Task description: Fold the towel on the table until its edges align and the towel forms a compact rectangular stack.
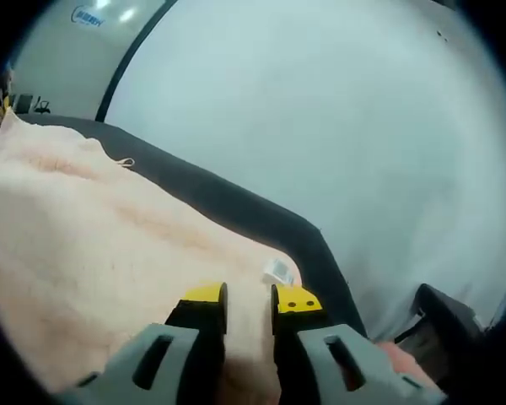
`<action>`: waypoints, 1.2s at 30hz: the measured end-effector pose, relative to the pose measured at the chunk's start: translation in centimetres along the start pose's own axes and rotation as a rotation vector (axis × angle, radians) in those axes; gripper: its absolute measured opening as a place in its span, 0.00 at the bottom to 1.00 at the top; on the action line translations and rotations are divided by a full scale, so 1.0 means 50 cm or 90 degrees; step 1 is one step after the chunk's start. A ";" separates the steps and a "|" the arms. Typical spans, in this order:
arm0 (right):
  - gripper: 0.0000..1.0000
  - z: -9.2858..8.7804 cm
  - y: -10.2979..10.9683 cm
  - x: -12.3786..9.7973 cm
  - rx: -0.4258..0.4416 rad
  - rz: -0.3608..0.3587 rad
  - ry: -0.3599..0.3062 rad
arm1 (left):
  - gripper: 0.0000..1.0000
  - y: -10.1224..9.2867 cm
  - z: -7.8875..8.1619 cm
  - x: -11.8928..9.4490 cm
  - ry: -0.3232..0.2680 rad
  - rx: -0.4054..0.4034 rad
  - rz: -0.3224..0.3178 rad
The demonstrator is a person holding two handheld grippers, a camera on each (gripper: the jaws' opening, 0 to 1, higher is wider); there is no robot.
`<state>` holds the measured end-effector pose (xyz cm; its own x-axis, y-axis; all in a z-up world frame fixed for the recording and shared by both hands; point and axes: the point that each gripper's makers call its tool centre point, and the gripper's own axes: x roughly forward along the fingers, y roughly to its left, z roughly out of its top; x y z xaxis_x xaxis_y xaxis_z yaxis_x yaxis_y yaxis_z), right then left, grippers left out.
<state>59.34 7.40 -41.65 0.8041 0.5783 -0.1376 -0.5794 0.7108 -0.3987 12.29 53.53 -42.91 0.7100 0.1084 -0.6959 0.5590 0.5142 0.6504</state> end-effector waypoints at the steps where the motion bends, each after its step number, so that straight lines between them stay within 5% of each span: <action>1: 0.18 0.011 -0.003 -0.002 0.010 0.001 -0.019 | 0.03 0.000 -0.001 0.001 0.002 -0.002 0.000; 6: 0.13 0.057 -0.008 -0.041 0.031 -0.009 -0.025 | 0.02 -0.005 -0.019 0.004 0.011 -0.016 -0.007; 9: 0.11 0.118 -0.003 -0.086 0.027 0.007 -0.018 | 0.02 -0.009 -0.039 0.010 0.035 -0.022 -0.011; 11: 0.11 0.168 0.028 -0.130 -0.057 0.066 -0.011 | 0.02 -0.017 -0.046 0.018 0.041 -0.017 -0.018; 12: 0.11 0.190 0.039 -0.165 -0.155 0.088 -0.010 | 0.02 -0.018 -0.048 0.022 0.044 -0.013 -0.019; 15: 0.10 0.145 0.065 -0.242 -0.411 0.164 0.069 | 0.02 -0.021 -0.049 0.029 0.043 -0.009 -0.026; 17: 0.07 0.091 0.071 -0.286 -0.486 0.209 0.115 | 0.02 -0.021 -0.049 0.031 0.045 -0.007 -0.030; 22: 0.06 -0.004 0.080 -0.360 -0.411 0.275 0.203 | 0.02 -0.016 -0.041 0.022 0.033 -0.018 -0.025; 26: 0.08 -0.034 0.093 -0.405 -0.422 0.321 0.213 | 0.02 -0.012 -0.043 0.014 0.034 -0.024 -0.017; 30: 0.10 -0.062 0.106 -0.431 -0.426 0.339 0.244 | 0.02 -0.016 -0.035 0.011 0.016 -0.055 -0.024; 36: 0.10 -0.081 0.120 -0.416 -0.438 0.308 0.250 | 0.02 -0.018 -0.037 0.017 0.022 -0.043 -0.018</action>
<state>39.70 -1.98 -44.84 0.5556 0.4835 -0.6765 -0.7585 -0.0387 -0.6506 11.61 54.76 -44.65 0.6787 0.1214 -0.7243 0.5477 0.5733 0.6093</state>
